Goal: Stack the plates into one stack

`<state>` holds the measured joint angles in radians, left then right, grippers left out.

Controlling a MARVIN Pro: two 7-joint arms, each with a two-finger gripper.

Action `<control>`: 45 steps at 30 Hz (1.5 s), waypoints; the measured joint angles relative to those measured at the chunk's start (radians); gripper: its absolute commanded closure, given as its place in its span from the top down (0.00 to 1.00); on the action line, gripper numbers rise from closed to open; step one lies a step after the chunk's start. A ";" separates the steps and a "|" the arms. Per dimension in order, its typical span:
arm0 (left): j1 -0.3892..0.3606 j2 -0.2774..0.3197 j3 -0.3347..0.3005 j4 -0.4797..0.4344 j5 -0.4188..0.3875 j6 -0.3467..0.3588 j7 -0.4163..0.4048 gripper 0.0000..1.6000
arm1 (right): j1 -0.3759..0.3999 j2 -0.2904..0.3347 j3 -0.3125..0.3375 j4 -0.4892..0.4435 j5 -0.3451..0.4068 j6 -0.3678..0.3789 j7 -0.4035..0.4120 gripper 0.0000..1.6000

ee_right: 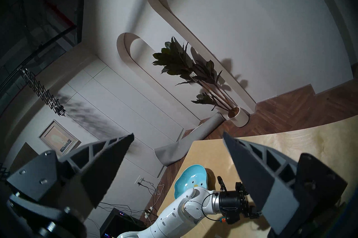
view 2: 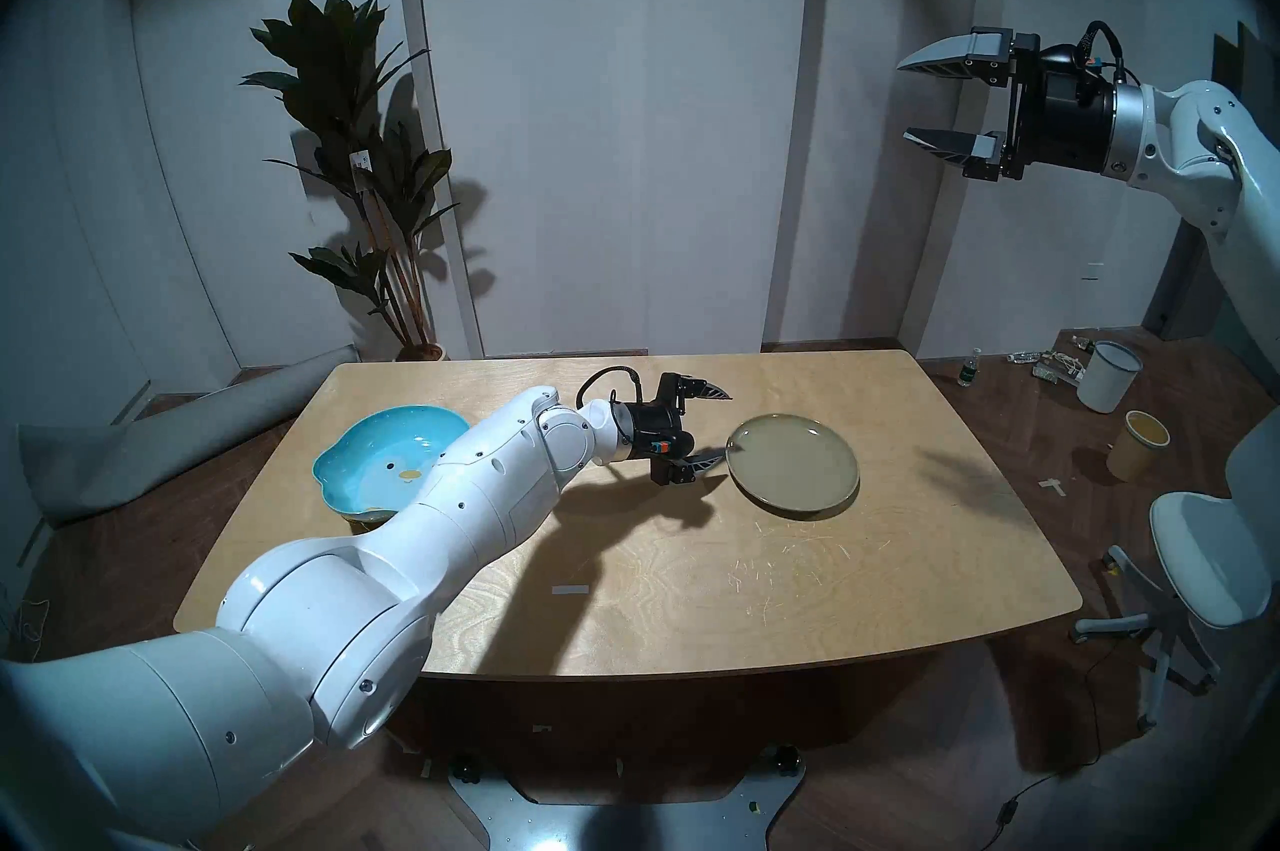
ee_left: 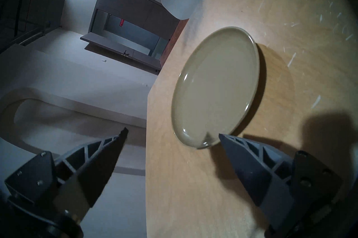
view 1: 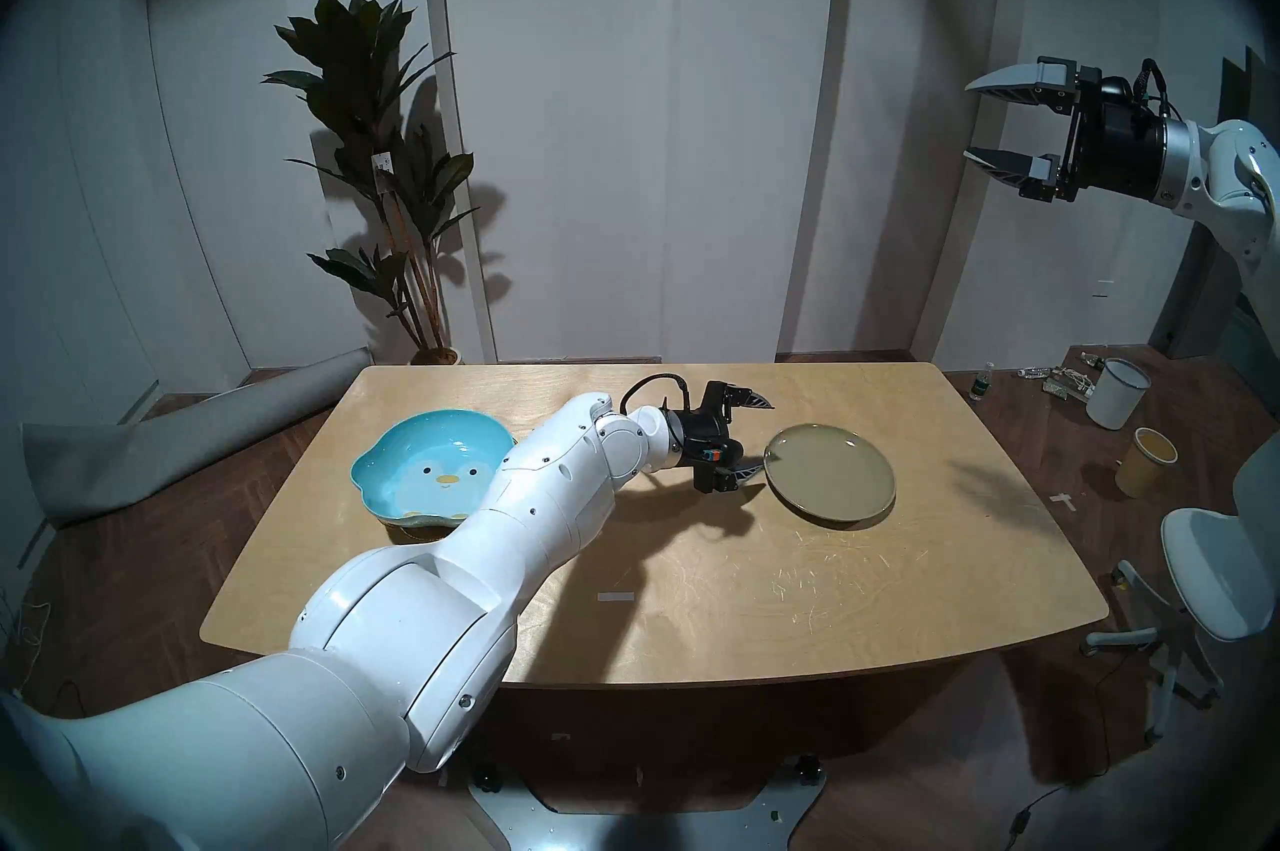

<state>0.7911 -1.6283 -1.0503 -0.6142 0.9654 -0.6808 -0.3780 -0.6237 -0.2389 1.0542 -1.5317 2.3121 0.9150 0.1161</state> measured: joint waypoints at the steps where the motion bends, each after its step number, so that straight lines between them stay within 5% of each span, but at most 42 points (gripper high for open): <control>1: -0.002 0.003 0.005 0.000 0.010 0.004 0.005 1.00 | -0.003 0.002 -0.001 -0.005 -0.002 -0.001 0.001 1.00; 45: -0.003 -0.060 0.219 0.002 0.260 0.124 0.144 1.00 | -0.084 0.080 -0.019 -0.142 -0.072 -0.065 0.051 1.00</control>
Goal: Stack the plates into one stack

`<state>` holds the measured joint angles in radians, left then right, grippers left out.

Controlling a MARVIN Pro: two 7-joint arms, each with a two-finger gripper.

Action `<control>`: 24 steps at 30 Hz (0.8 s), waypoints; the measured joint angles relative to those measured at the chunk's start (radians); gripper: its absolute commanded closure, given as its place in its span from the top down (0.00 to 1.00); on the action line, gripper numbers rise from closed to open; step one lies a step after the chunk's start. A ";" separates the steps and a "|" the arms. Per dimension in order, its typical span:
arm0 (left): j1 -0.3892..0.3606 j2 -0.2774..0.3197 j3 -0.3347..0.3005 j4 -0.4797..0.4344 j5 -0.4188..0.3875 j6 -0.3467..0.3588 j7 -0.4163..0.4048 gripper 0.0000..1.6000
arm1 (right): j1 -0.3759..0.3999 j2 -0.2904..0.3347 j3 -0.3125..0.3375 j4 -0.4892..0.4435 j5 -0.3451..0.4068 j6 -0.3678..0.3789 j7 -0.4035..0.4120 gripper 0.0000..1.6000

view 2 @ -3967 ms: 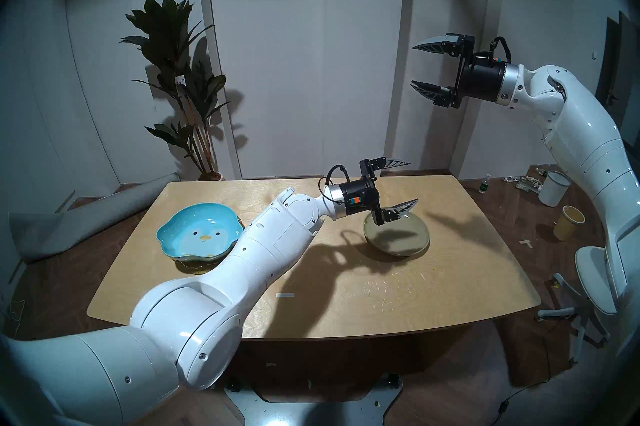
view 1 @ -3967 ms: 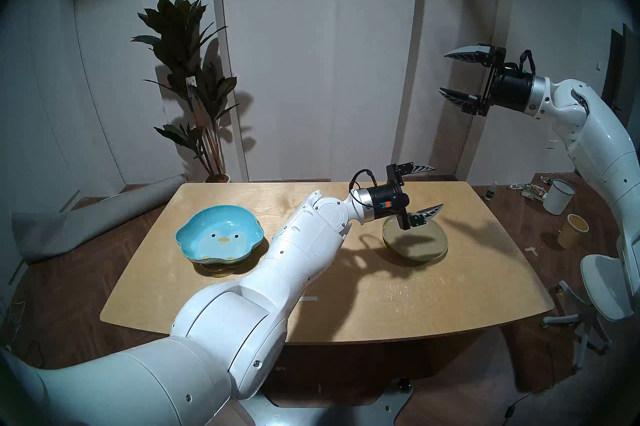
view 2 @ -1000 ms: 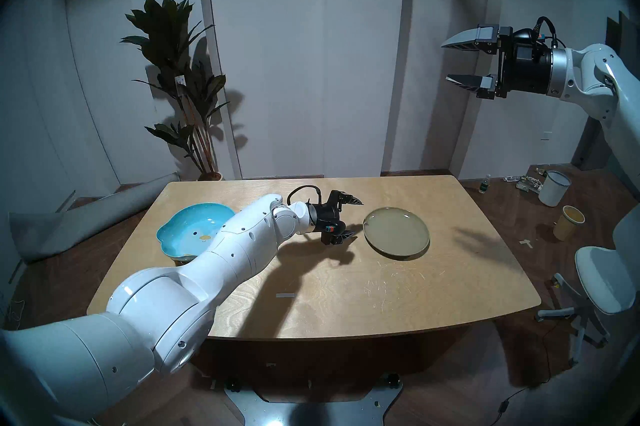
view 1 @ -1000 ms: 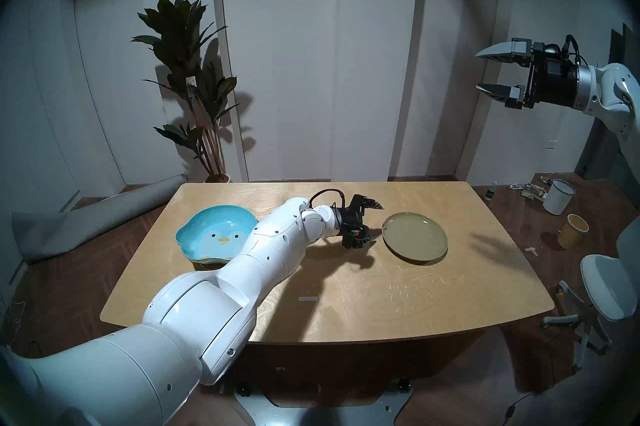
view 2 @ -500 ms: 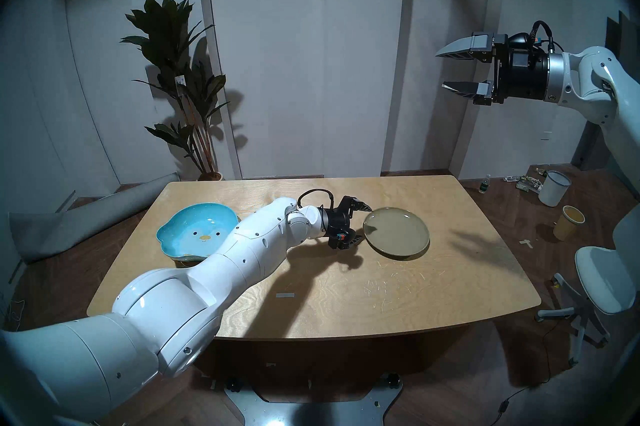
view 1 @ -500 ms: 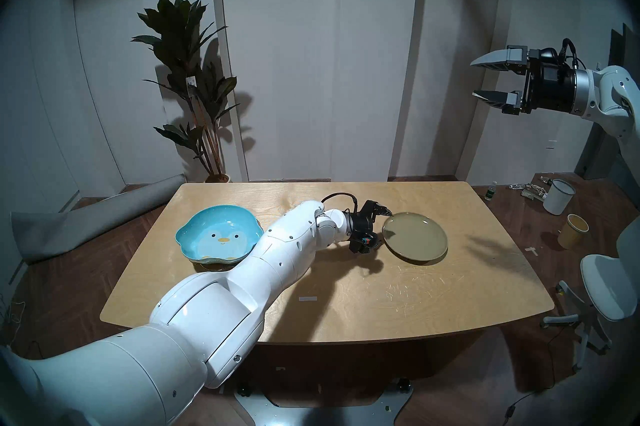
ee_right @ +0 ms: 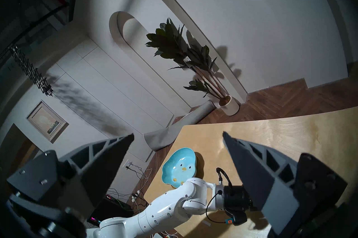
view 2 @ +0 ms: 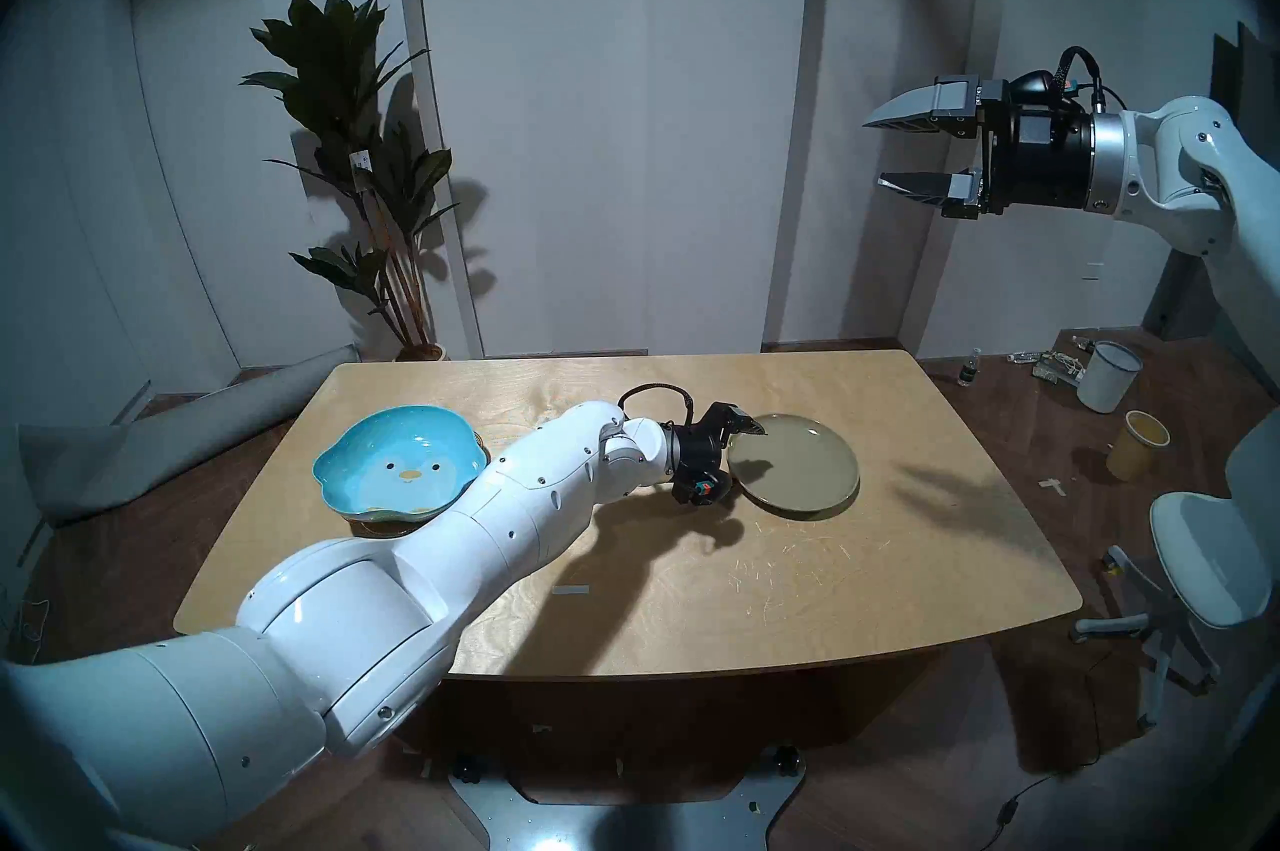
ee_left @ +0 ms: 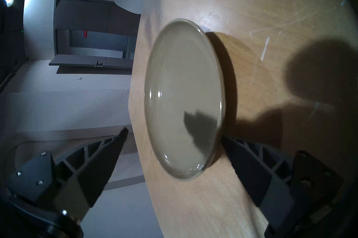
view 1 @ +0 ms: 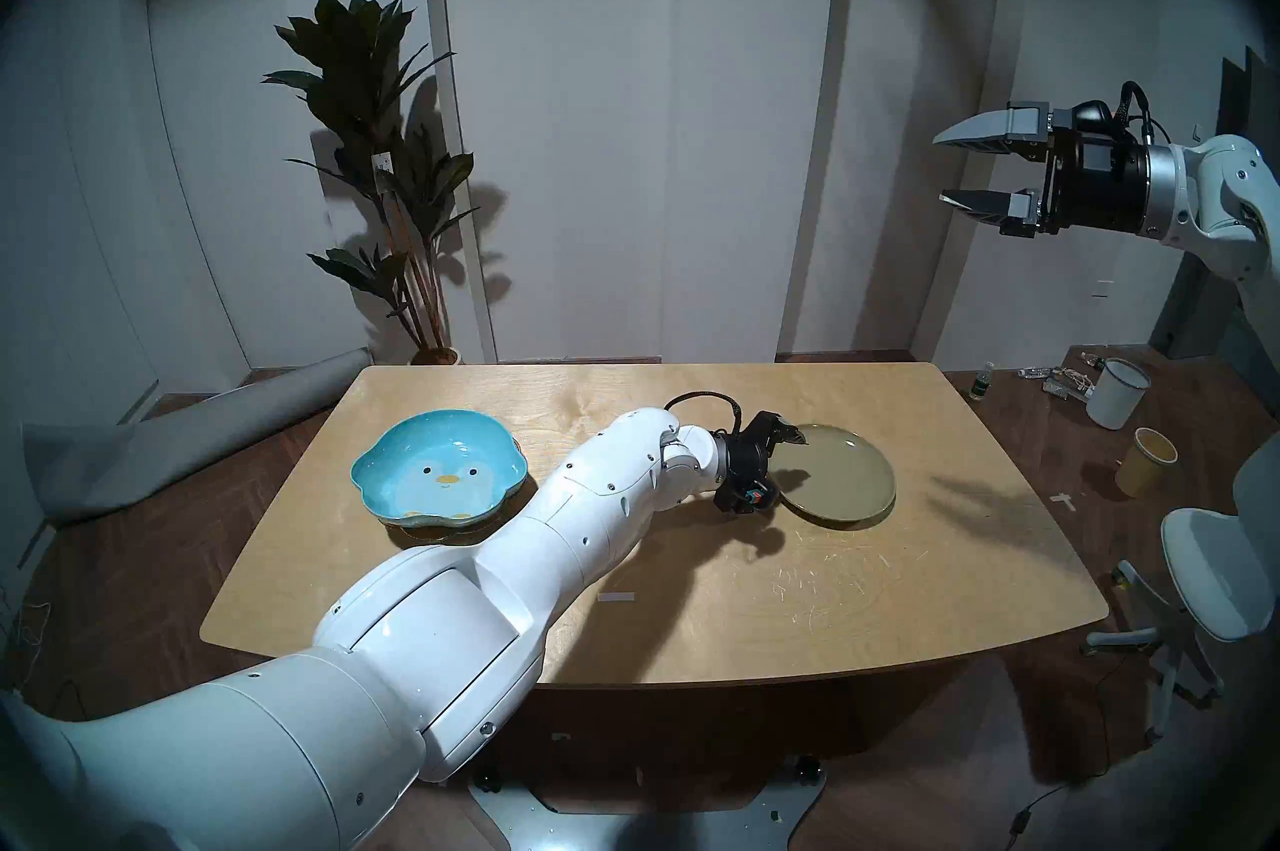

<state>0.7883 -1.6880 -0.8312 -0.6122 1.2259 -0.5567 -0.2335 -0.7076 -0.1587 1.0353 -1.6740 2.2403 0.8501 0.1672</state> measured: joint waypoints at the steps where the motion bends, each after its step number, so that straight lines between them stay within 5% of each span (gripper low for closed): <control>1: 0.000 -0.001 0.003 0.000 0.003 0.001 0.001 1.00 | -0.001 0.001 0.000 -0.001 -0.001 -0.001 0.001 1.00; 14: -0.003 -0.013 0.070 -0.001 0.077 0.039 0.050 1.00 | -0.024 0.027 -0.009 -0.039 -0.021 -0.031 0.019 1.00; 17: -0.004 -0.016 0.086 -0.001 0.094 0.048 0.062 0.88 | -0.029 0.032 -0.011 -0.048 -0.025 -0.038 0.024 1.00; 19: -0.004 -0.018 0.096 -0.001 0.106 0.054 0.068 0.41 | -0.032 0.034 -0.012 -0.053 -0.028 -0.043 0.027 1.00; 21: -0.003 -0.019 0.103 0.000 0.112 0.057 0.071 0.34 | -0.034 0.035 -0.012 -0.056 -0.030 -0.046 0.029 1.00; 22: -0.002 -0.020 0.112 0.001 0.120 0.061 0.075 0.11 | -0.036 0.037 -0.013 -0.060 -0.032 -0.050 0.031 1.00; 23: -0.002 -0.021 0.115 0.001 0.123 0.062 0.076 0.00 | -0.036 0.037 -0.013 -0.061 -0.033 -0.051 0.032 1.00; 24: -0.001 -0.022 0.121 0.002 0.129 0.065 0.079 0.00 | -0.037 0.038 -0.014 -0.064 -0.035 -0.054 0.033 1.00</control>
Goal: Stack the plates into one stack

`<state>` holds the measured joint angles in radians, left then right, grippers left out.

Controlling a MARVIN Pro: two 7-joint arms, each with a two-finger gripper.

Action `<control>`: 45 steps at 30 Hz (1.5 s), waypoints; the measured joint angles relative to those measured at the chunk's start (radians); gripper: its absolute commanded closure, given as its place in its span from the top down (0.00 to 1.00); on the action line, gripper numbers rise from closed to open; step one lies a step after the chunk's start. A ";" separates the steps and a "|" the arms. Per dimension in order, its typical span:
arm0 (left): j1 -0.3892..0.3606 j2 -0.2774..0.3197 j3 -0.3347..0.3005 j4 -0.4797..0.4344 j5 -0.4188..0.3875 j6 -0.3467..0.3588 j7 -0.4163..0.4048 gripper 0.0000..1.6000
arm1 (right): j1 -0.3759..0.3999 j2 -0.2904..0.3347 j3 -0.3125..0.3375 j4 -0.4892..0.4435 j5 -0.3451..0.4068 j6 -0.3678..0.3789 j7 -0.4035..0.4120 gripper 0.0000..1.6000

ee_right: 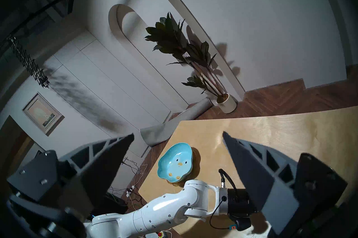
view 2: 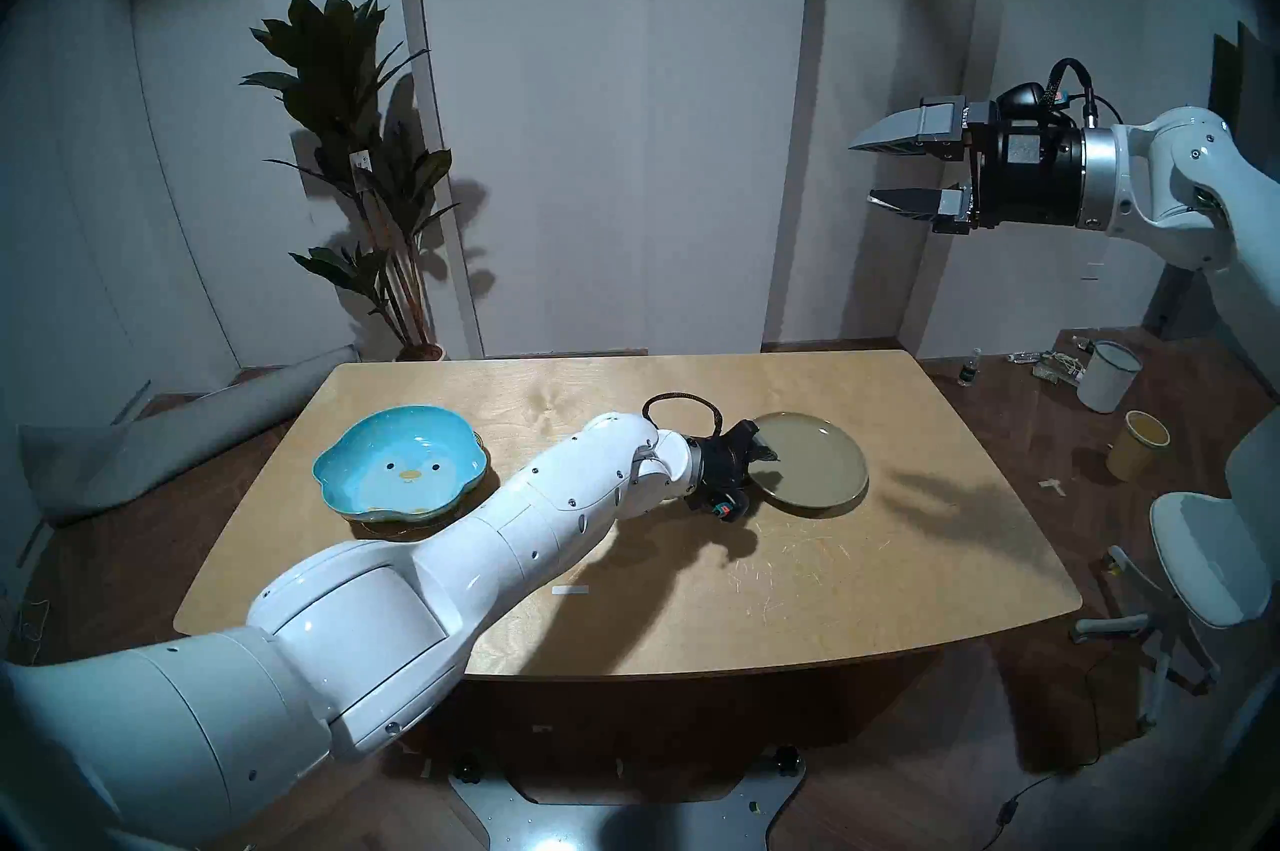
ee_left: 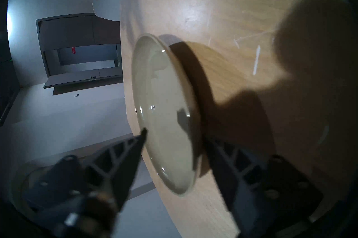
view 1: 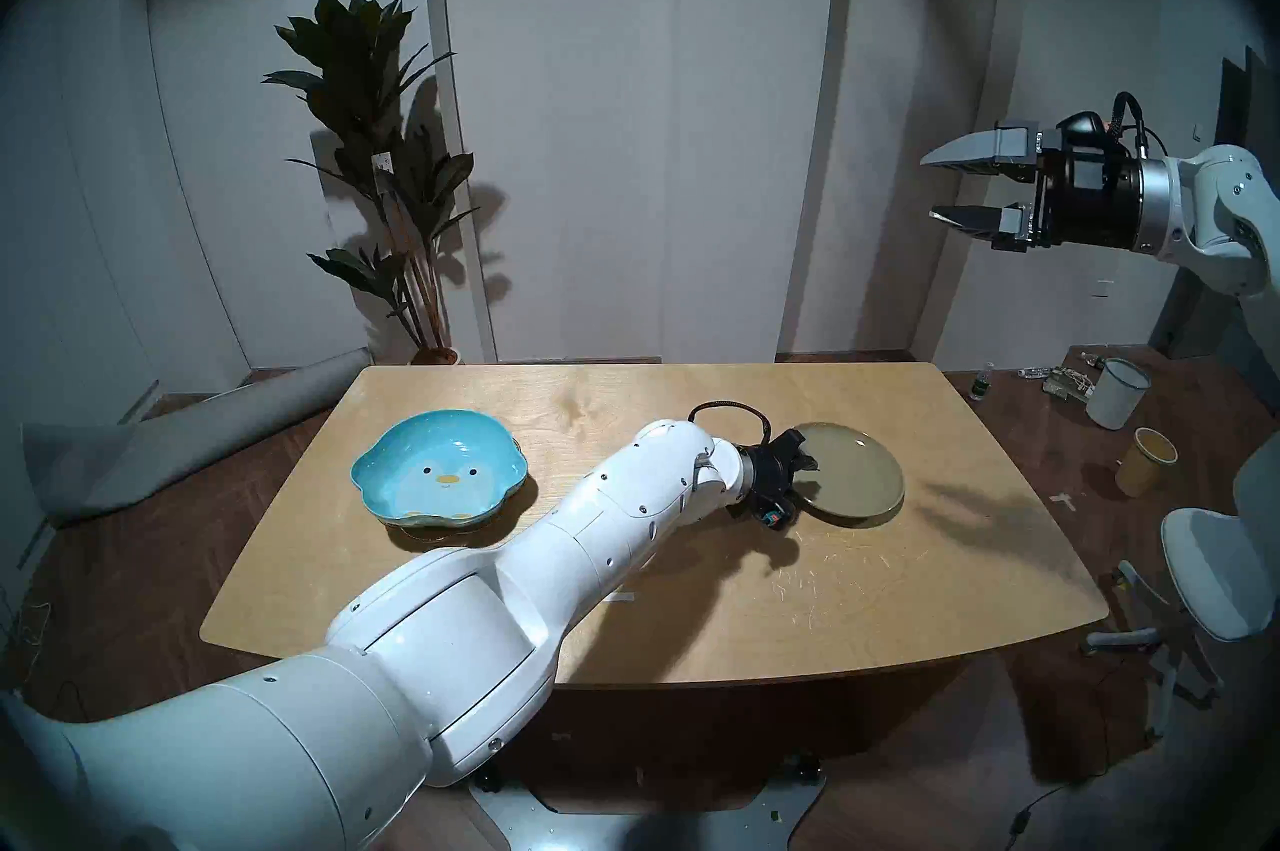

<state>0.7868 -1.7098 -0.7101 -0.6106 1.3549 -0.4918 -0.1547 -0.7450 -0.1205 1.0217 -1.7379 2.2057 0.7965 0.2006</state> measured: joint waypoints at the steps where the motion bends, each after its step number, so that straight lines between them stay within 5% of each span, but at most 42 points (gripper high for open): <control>1: 0.001 -0.001 0.006 0.002 0.006 0.003 0.002 0.00 | -0.001 0.001 0.000 -0.003 -0.002 -0.003 0.002 1.00; 22: -0.014 -0.015 0.101 0.007 0.117 0.061 0.061 0.00 | -0.033 0.012 -0.009 -0.051 -0.040 -0.070 0.038 1.00; 45: -0.166 0.032 0.052 0.005 0.203 0.111 0.109 0.00 | -0.068 0.016 -0.023 -0.077 -0.085 -0.164 0.085 1.00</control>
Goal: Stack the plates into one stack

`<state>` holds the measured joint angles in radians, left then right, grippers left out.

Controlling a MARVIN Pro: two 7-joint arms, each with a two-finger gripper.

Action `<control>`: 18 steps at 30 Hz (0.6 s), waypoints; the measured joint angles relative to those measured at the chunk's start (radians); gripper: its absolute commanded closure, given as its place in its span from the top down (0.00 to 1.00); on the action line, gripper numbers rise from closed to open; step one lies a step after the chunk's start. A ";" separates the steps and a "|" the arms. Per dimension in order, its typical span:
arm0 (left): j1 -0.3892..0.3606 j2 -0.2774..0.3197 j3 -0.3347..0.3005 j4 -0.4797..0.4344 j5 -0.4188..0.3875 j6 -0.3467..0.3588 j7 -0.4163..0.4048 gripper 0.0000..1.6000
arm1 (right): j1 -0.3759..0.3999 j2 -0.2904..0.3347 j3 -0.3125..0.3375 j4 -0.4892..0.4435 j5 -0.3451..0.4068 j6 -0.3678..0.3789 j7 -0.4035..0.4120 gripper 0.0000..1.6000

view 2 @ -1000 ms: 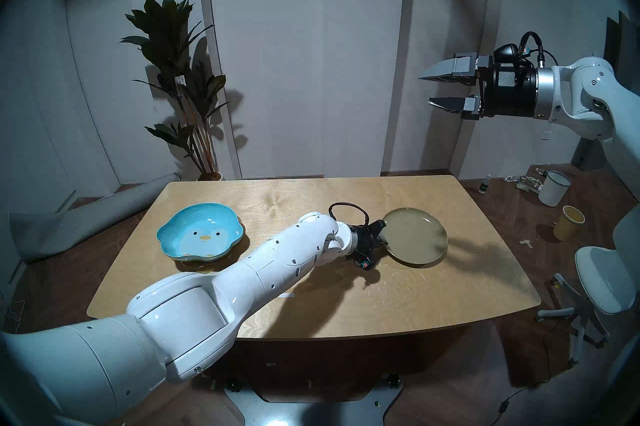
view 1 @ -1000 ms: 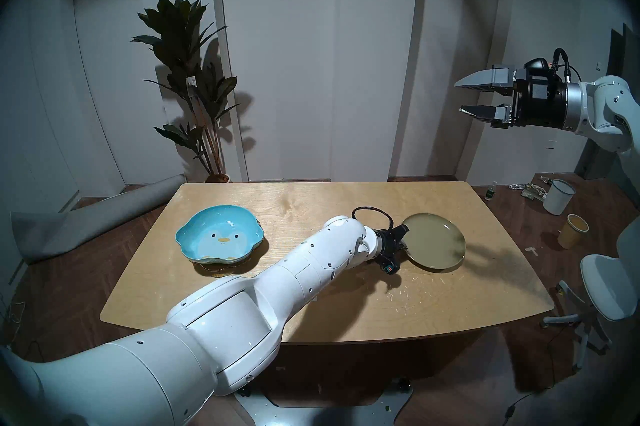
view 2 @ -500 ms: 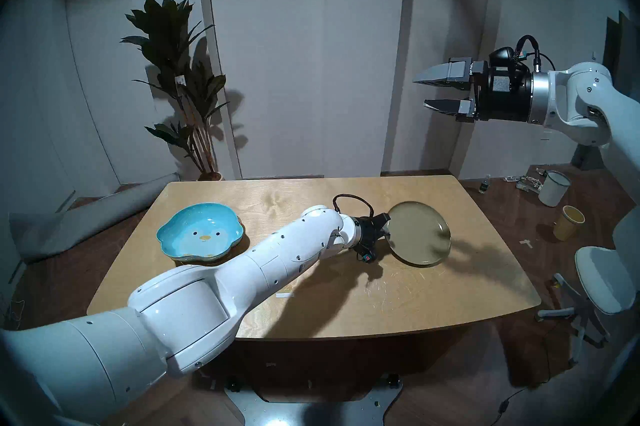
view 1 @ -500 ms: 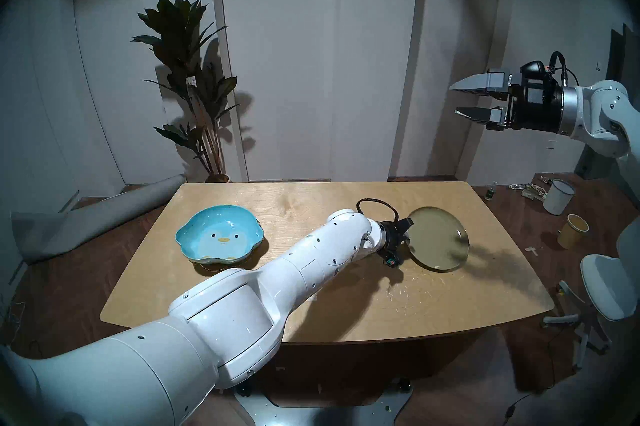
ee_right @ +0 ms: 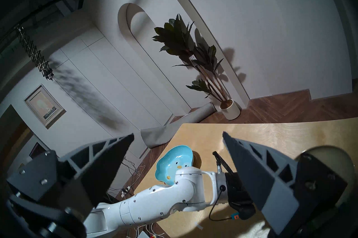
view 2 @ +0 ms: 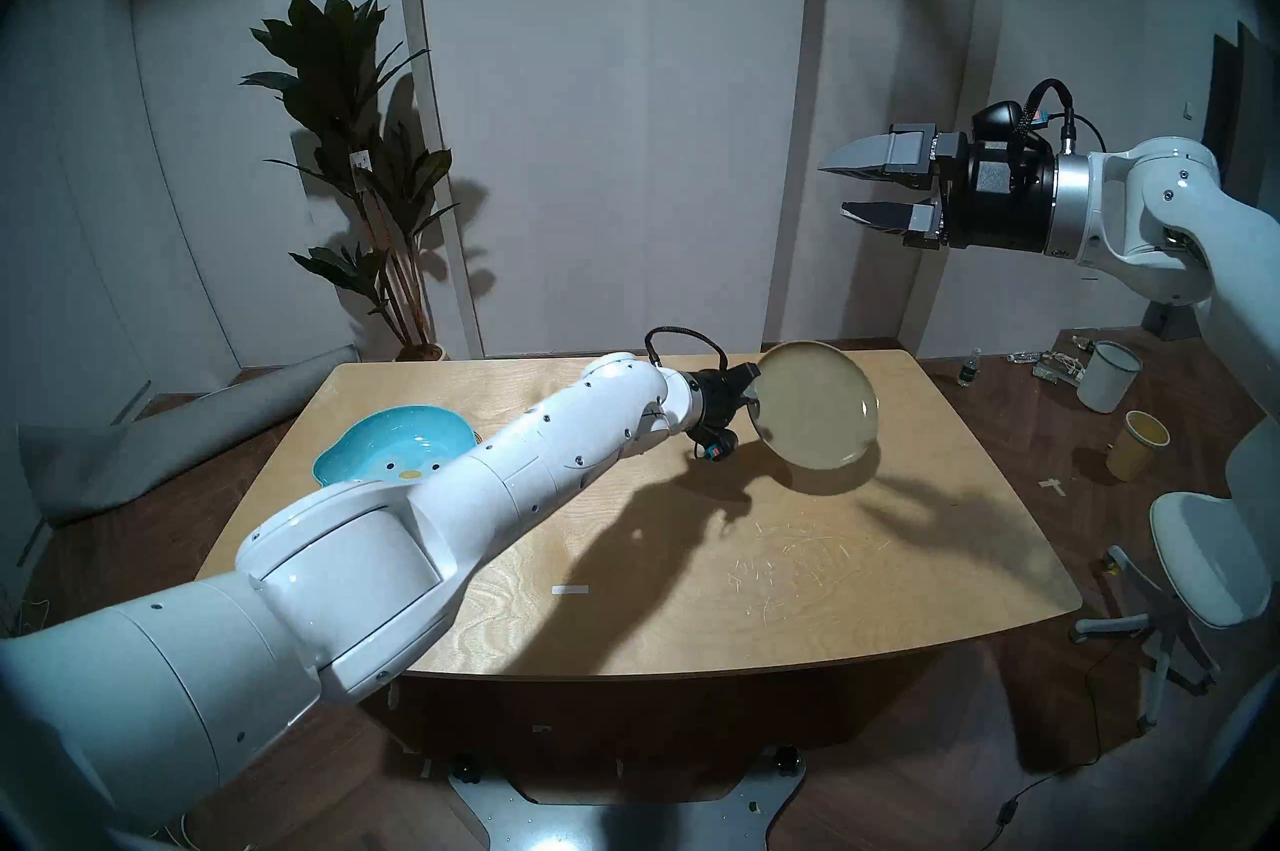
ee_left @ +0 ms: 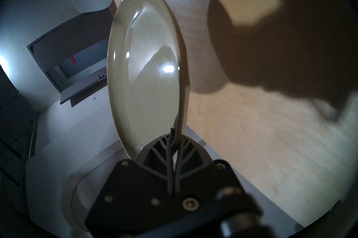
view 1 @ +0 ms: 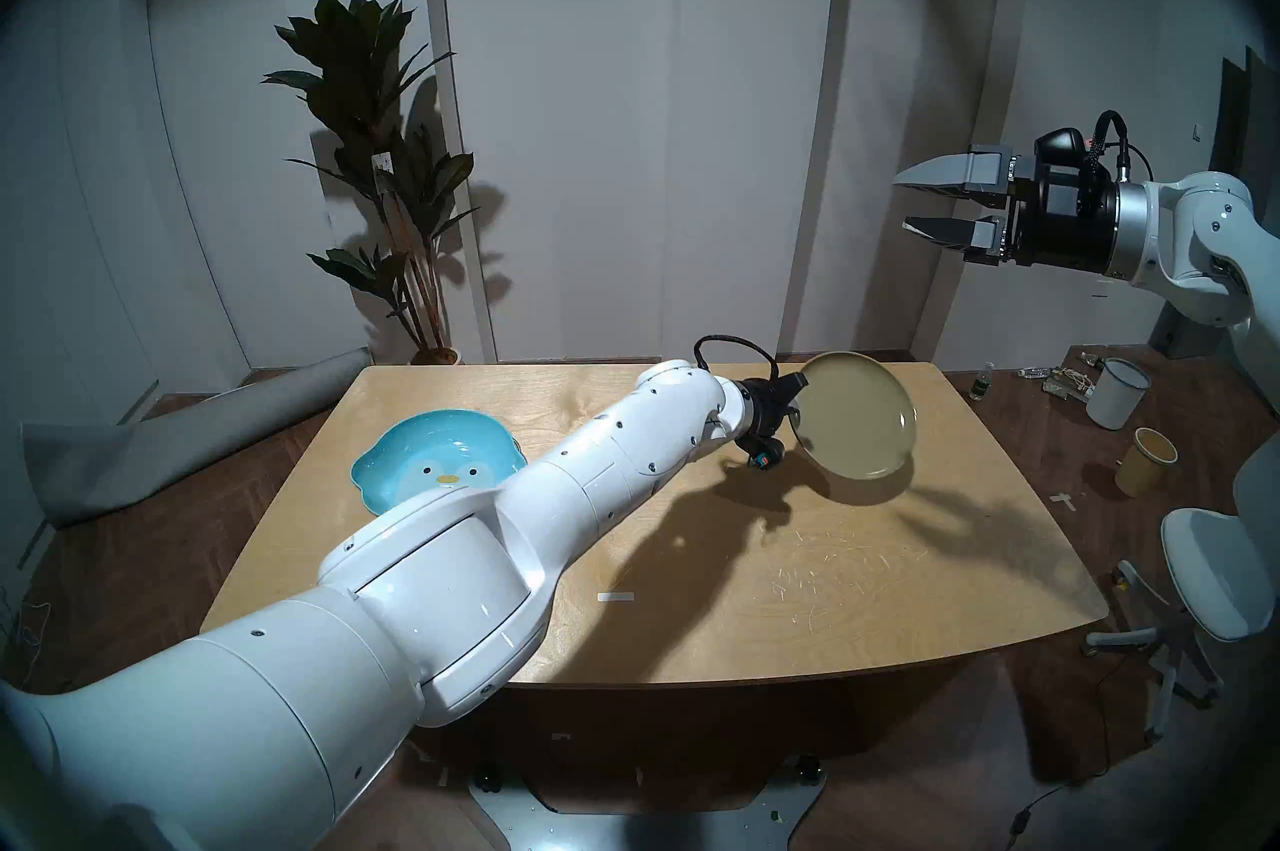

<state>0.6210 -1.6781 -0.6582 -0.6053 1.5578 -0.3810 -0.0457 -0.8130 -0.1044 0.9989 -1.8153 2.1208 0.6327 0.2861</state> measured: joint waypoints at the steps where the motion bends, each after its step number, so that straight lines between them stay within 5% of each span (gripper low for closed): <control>1: -0.007 0.005 -0.003 0.002 0.003 0.001 0.001 0.00 | -0.001 0.000 0.000 -0.001 -0.002 -0.004 0.002 1.00; 18: -0.118 0.101 -0.076 0.044 0.037 0.015 0.016 0.00 | -0.020 0.002 -0.003 -0.010 -0.034 -0.090 0.047 1.00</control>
<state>0.5026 -1.5774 -0.7338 -0.5612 1.5946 -0.3662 -0.0293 -0.8334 -0.1026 0.9954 -1.8258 2.0864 0.5426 0.3328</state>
